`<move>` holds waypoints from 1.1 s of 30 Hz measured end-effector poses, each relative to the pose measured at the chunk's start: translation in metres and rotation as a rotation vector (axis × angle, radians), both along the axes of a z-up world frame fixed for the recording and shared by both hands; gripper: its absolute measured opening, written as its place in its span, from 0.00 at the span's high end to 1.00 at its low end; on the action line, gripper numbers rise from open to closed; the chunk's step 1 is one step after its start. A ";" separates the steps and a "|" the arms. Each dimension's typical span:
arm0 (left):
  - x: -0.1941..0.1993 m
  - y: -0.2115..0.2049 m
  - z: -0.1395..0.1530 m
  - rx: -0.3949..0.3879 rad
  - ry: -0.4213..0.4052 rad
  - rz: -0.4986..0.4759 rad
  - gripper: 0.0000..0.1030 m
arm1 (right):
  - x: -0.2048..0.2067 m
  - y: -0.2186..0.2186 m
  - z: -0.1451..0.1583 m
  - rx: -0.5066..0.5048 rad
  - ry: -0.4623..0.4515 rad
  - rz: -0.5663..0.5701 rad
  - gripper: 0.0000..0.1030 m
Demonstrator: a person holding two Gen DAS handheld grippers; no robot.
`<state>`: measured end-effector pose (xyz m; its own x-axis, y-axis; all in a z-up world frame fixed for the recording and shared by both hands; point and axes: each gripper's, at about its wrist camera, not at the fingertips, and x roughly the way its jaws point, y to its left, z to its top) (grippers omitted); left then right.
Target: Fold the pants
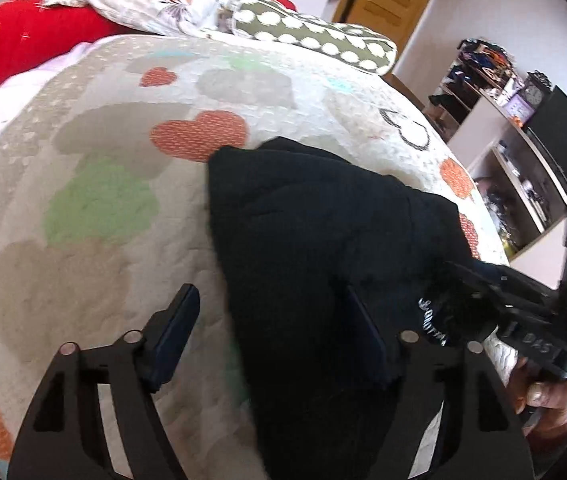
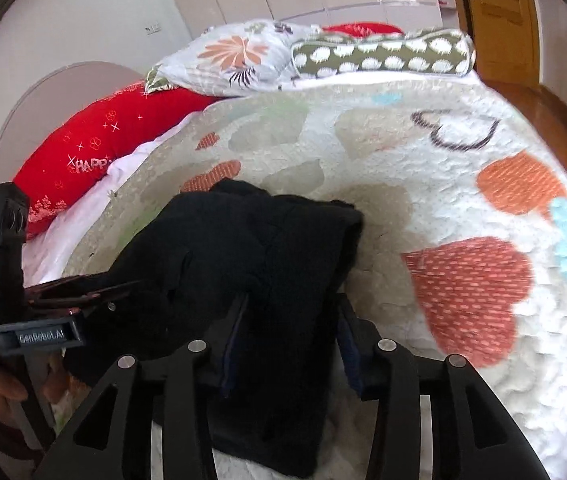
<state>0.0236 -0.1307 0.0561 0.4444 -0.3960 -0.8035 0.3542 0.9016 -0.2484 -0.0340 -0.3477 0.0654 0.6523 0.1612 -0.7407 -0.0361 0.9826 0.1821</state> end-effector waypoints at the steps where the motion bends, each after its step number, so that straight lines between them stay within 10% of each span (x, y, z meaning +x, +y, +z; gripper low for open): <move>1: -0.005 0.004 0.005 0.005 -0.013 0.021 0.28 | -0.006 0.001 0.009 -0.027 -0.022 -0.006 0.57; 8: -0.041 0.002 0.030 0.043 -0.124 0.040 0.28 | 0.002 0.022 0.038 -0.062 -0.082 0.067 0.60; 17: -0.042 -0.016 0.000 0.105 -0.107 0.022 0.20 | 0.052 0.035 -0.019 -0.126 0.045 0.072 0.66; 33: -0.065 -0.013 0.012 0.103 -0.135 0.051 0.19 | -0.031 0.032 -0.009 -0.125 0.026 0.000 0.59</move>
<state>-0.0412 -0.1437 0.0680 0.5682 -0.2888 -0.7706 0.3309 0.9375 -0.1074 -0.0654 -0.3162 0.0562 0.6327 0.0668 -0.7715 -0.0334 0.9977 0.0590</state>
